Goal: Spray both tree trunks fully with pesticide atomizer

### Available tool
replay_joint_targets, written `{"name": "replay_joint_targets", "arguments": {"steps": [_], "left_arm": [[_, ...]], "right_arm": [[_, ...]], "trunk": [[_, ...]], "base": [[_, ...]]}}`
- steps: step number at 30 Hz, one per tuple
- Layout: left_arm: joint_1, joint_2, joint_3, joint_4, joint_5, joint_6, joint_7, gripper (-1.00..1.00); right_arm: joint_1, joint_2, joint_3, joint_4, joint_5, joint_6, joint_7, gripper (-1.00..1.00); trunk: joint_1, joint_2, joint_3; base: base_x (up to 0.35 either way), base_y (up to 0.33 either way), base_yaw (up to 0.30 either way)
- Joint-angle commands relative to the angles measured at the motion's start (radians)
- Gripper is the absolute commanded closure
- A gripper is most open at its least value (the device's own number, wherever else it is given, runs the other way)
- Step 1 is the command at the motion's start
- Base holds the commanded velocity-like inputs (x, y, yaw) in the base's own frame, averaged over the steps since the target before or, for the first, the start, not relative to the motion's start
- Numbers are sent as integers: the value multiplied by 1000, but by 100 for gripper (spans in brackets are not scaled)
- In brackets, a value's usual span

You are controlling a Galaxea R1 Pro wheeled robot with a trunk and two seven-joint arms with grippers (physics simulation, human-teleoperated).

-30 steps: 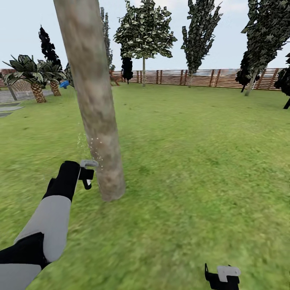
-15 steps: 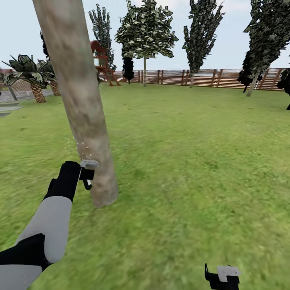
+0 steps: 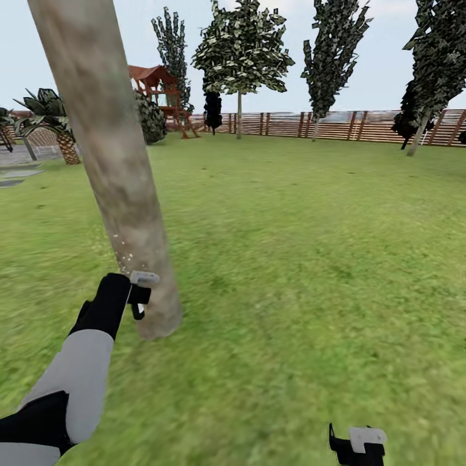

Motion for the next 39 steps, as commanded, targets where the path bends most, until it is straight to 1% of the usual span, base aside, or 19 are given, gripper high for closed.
{"name": "replay_joint_targets", "arguments": {"steps": [1,2,3,6,9,11,12,14,15,17,19,21,24,26,28,30,33,35,39], "left_arm": [[7,51,1,0,12,2,-1,100],[20,83,2,-1,14,2,-1,100],[29,95,2,-1,13,2,-1,100],[59,102,1,0,15,-10,-1,100],[73,76,-1,2,19,-58,1,100],[77,25,0,3,16,-68,1,100],[88,14,0,3,15,-70,1,100],[102,12,3,2,14,-73,2,100],[107,20,14,2,13,-75,1,100],[116,65,70,3,13,-82,1,100],[120,100,94,24,14,-117,1,100],[127,109,98,110,9,-180,4,100],[129,82,98,160,13,-200,32,100],[129,31,99,165,15,-204,60,100],[129,9,102,158,15,-207,86,100],[129,7,104,156,15,-208,96,100],[135,20,104,166,14,-217,101,100],[142,20,103,169,13,-256,106,100],[145,11,106,204,18,-297,163,100]], "right_arm": [[0,0,0,0,0,0,0,-100],[0,0,0,0,0,0,0,-100],[0,0,0,0,0,0,0,-100],[0,0,0,1,-1,0,0,-100],[0,0,0,1,0,0,0,-100],[0,0,0,0,0,0,0,-100],[0,0,0,0,-1,0,0,-100],[0,0,0,0,-1,0,0,-100],[0,0,0,0,-1,0,0,-100],[0,0,0,0,0,0,0,-100],[0,0,0,0,-1,0,0,-100],[0,0,0,0,-1,0,0,-100],[0,0,0,0,-1,0,0,-100],[0,0,0,0,-1,0,0,-100],[0,0,0,0,-1,0,0,-100],[0,0,0,0,-1,0,0,-100],[0,0,0,1,0,0,0,-100],[0,0,0,1,0,0,0,-100],[0,0,0,1,0,0,0,-100]], "trunk": [[0,0,0],[0,0,0],[0,0,0],[0,0,0],[0,0,0],[0,0,0],[0,0,0],[0,0,0],[0,0,0],[0,0,0],[0,0,0],[0,0,0],[0,0,0],[0,0,0],[0,0,0],[0,0,0],[0,0,0],[0,0,0],[0,0,0]], "base": [[93,-246,0],[93,-246,0],[93,-246,0],[95,-235,0],[31,-60,0],[6,-12,0],[2,-3,0],[1,-1,0],[0,0,0],[0,0,0],[0,0,37],[0,0,195],[0,0,263],[0,0,276],[0,0,278],[0,0,256],[56,0,50],[245,0,11],[326,0,1]]}}
